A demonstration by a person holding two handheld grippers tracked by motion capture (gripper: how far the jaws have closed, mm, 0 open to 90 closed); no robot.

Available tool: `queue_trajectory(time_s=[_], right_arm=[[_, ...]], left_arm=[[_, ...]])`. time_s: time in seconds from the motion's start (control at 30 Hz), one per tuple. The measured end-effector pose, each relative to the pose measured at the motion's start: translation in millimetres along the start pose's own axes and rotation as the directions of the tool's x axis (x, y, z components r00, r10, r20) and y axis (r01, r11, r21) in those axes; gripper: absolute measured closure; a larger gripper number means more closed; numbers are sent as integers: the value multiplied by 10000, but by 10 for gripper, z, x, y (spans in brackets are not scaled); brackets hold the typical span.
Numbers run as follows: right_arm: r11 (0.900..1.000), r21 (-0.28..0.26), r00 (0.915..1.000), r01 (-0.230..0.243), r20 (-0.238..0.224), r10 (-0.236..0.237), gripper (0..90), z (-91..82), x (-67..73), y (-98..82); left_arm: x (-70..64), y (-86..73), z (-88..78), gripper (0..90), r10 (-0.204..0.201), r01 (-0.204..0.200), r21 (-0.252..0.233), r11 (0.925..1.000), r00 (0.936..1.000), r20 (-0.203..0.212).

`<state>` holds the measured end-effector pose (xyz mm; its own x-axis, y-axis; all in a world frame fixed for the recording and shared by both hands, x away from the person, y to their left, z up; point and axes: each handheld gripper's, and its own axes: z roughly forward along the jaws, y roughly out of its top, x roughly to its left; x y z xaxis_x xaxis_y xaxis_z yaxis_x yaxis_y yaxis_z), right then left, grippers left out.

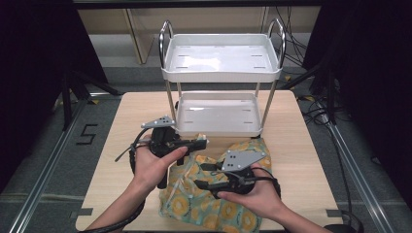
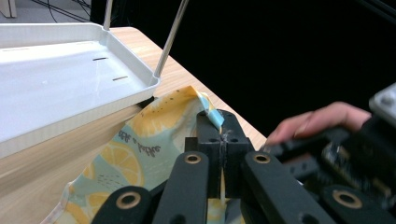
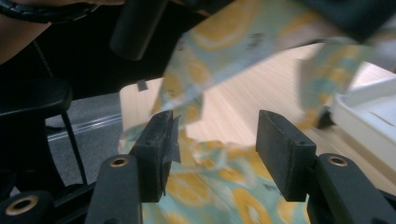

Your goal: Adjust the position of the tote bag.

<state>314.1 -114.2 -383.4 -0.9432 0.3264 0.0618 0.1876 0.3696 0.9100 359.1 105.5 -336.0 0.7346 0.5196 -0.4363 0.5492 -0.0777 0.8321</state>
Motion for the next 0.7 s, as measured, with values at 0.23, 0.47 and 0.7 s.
queue_trajectory(time_s=[0.23,0.47,0.7], right_arm=[[9998,30,9986,220,-492,-218,469,283,56,36],[9999,124,9970,-110,-760,120,492,438,67,89],[9991,107,9959,411,-806,-401,818,458,45,120]], left_arm=[[-2,9,-5,892,-183,183,-155,9997,9998,48],[5,10,-9,892,-257,260,-278,9993,9996,104],[22,1,-5,892,-356,359,-329,9988,9993,98]])
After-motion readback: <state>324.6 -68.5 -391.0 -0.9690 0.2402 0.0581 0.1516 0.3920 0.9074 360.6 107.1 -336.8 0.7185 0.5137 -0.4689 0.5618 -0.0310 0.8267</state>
